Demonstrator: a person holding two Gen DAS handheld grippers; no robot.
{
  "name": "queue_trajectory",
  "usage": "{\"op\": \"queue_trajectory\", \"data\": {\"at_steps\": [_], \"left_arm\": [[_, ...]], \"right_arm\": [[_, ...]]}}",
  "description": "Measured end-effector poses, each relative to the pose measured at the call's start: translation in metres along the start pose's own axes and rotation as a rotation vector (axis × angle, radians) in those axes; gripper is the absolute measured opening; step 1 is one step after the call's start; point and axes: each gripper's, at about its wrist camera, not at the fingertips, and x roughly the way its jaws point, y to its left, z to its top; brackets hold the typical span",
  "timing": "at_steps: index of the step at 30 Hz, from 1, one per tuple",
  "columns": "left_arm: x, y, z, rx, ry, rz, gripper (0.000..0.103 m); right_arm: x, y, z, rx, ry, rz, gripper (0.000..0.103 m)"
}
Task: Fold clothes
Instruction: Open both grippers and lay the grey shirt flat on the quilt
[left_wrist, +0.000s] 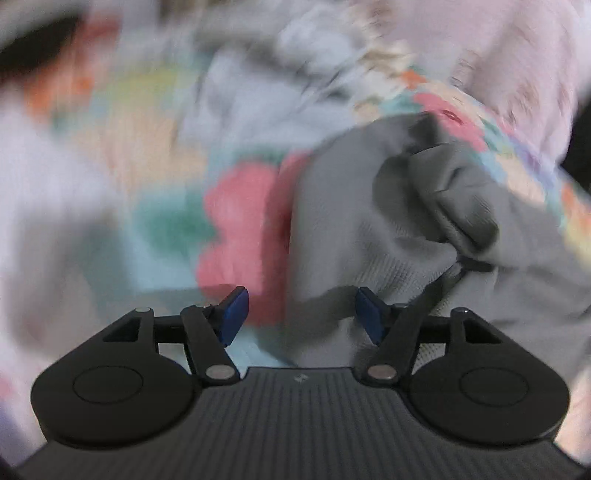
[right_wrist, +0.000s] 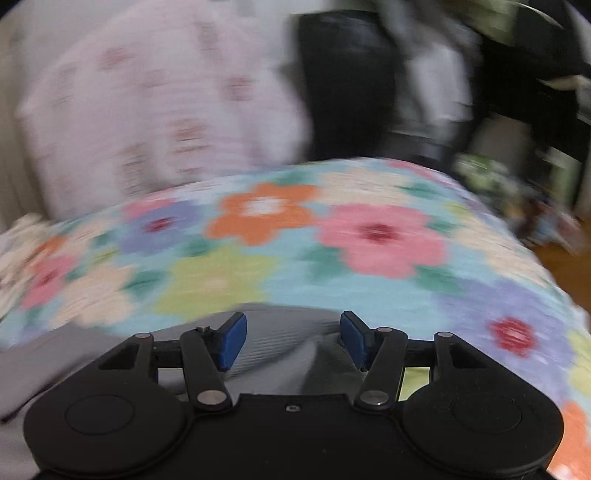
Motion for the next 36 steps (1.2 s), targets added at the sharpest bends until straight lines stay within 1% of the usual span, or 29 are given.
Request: {"op": "queue_trajectory", "data": {"at_steps": [2, 3, 5, 7, 9, 10, 11, 12, 13, 14, 15, 16, 18, 19, 20, 21, 22, 23, 24, 25, 26, 27, 28, 30, 32, 34, 35, 36], "left_arm": [[-0.004, -0.002, -0.001, 0.027, -0.026, -0.022, 0.063], [-0.007, -0.005, -0.001, 0.048, -0.041, -0.030, 0.064], [-0.003, -0.008, -0.003, 0.058, -0.038, -0.051, 0.067], [0.005, -0.011, -0.004, 0.058, -0.025, -0.064, 0.076], [0.011, -0.016, -0.006, 0.077, -0.020, -0.058, 0.078], [0.011, -0.017, -0.005, 0.081, -0.013, -0.074, 0.074], [0.010, -0.018, -0.005, 0.082, -0.005, -0.099, 0.067], [0.009, -0.019, -0.005, 0.084, 0.003, -0.123, 0.047], [0.010, -0.019, -0.005, 0.076, 0.018, -0.143, 0.025], [0.011, -0.019, -0.006, 0.064, 0.035, -0.162, 0.018], [0.009, -0.021, -0.007, 0.074, 0.034, -0.147, 0.015], [0.007, -0.024, -0.008, 0.093, 0.025, -0.120, 0.015], [0.004, -0.031, -0.010, 0.126, 0.004, -0.095, 0.015], [0.003, -0.034, -0.010, 0.143, -0.008, -0.085, 0.015], [0.002, -0.037, -0.011, 0.160, -0.019, -0.074, 0.015], [0.004, -0.036, -0.011, 0.153, -0.018, -0.066, 0.015], [0.006, -0.033, -0.011, 0.140, -0.014, -0.061, 0.013], [0.008, -0.032, -0.010, 0.136, -0.017, -0.057, 0.011], [0.008, -0.033, -0.009, 0.146, -0.026, -0.046, 0.010], [0.006, -0.035, -0.005, 0.158, -0.033, -0.039, 0.009], [0.003, -0.037, -0.001, 0.169, -0.038, -0.034, 0.008], [0.000, -0.037, 0.007, 0.157, -0.046, -0.033, 0.007], [-0.005, -0.036, 0.016, 0.144, -0.065, -0.022, 0.007], [-0.022, -0.039, 0.038, 0.175, -0.171, 0.039, 0.006], [-0.038, -0.044, 0.070, 0.205, -0.275, 0.087, 0.006], [-0.046, -0.063, 0.099, 0.287, -0.369, 0.205, 0.006], [-0.049, -0.074, 0.113, 0.332, -0.415, 0.270, 0.006], [-0.053, -0.088, 0.125, 0.380, -0.495, 0.354, 0.006]], "right_arm": [[-0.001, 0.027, -0.002, -0.047, 0.008, 0.119, 0.064], [0.001, 0.038, -0.002, -0.039, 0.027, 0.184, 0.066], [0.006, 0.059, -0.004, 0.003, 0.079, 0.324, 0.067], [0.019, 0.079, -0.011, 0.074, 0.159, 0.452, 0.068], [0.037, 0.102, -0.023, 0.147, 0.262, 0.521, 0.068], [0.045, 0.111, -0.029, 0.170, 0.303, 0.546, 0.068], [0.050, 0.120, -0.033, 0.164, 0.327, 0.563, 0.068], [0.054, 0.130, -0.037, 0.145, 0.344, 0.577, 0.068], [0.057, 0.139, -0.041, 0.125, 0.361, 0.591, 0.068], [0.058, 0.147, -0.043, 0.102, 0.366, 0.599, 0.068], [0.060, 0.154, -0.042, 0.082, 0.361, 0.602, 0.068], [0.063, 0.161, -0.040, 0.073, 0.361, 0.603, 0.069], [0.080, 0.170, -0.034, 0.074, 0.405, 0.595, 0.079], [0.090, 0.174, -0.031, 0.075, 0.431, 0.590, 0.082], [0.096, 0.178, -0.030, 0.084, 0.434, 0.585, 0.082], [0.100, 0.179, -0.029, 0.094, 0.416, 0.579, 0.081], [0.103, 0.180, -0.028, 0.099, 0.394, 0.573, 0.071], [0.105, 0.182, -0.025, 0.072, 0.367, 0.555, 0.038], [0.105, 0.185, -0.023, 0.024, 0.336, 0.527, 0.010], [0.100, 0.184, -0.020, 0.001, 0.260, 0.526, 0.005], [0.091, 0.182, -0.015, -0.005, 0.155, 0.540, 0.005], [0.081, 0.178, -0.008, -0.011, 0.065, 0.550, 0.005], [0.072, 0.174, 0.005, -0.020, 0.002, 0.526, 0.005], [0.057, 0.167, 0.035, -0.040, -0.091, 0.453, 0.005], [0.046, 0.158, 0.067, -0.046, -0.170, 0.421, 0.005], [0.037, 0.148, 0.093, -0.041, -0.254, 0.391, 0.005], [0.035, 0.148, 0.099, -0.062, -0.302, 0.343, 0.005], [0.035, 0.149, 0.101, -0.099, -0.346, 0.281, 0.005]]}}
